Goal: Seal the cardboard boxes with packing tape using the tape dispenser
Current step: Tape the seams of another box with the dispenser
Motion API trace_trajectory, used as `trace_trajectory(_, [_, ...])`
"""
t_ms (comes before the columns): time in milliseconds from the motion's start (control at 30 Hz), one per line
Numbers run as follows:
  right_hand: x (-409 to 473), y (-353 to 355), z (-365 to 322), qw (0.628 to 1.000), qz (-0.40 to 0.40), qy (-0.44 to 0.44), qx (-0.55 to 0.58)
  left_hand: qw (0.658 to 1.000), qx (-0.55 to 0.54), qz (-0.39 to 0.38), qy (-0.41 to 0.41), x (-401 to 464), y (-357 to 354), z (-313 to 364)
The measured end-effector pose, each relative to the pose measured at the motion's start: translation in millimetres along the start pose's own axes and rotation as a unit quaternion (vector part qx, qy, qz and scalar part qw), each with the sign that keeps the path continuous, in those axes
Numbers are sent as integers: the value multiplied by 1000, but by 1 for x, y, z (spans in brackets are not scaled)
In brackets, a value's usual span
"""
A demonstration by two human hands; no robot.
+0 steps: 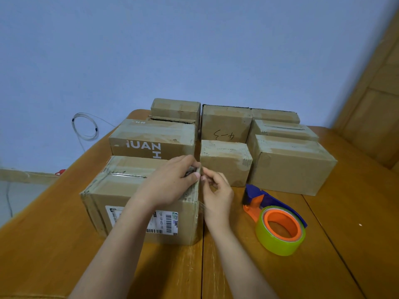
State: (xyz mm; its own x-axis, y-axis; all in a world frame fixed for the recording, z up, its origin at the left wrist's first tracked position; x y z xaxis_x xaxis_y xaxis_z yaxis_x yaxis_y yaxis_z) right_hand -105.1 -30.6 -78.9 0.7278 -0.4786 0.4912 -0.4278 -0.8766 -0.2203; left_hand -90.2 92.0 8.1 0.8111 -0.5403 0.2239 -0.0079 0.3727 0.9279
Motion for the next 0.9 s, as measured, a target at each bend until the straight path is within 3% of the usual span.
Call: trace_trajectory(900, [-24, 5, -3, 997, -26, -70, 18, 1000, 10, -4, 8, -1, 0, 1])
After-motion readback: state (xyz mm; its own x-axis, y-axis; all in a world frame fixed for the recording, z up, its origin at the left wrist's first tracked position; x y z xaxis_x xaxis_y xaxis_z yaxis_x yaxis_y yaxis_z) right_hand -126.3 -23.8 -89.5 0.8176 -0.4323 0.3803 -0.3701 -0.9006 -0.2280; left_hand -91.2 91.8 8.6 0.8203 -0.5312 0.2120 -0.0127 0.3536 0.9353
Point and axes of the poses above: each hand's wrist, its own x-axis towards the middle knuckle, its own y-axis out of the back of the hand, z = x × y, the point moved 1 cm from there along x, towards the middle knuckle, and after that the axes turned 15 degrees about x, right-handed, at the moved point
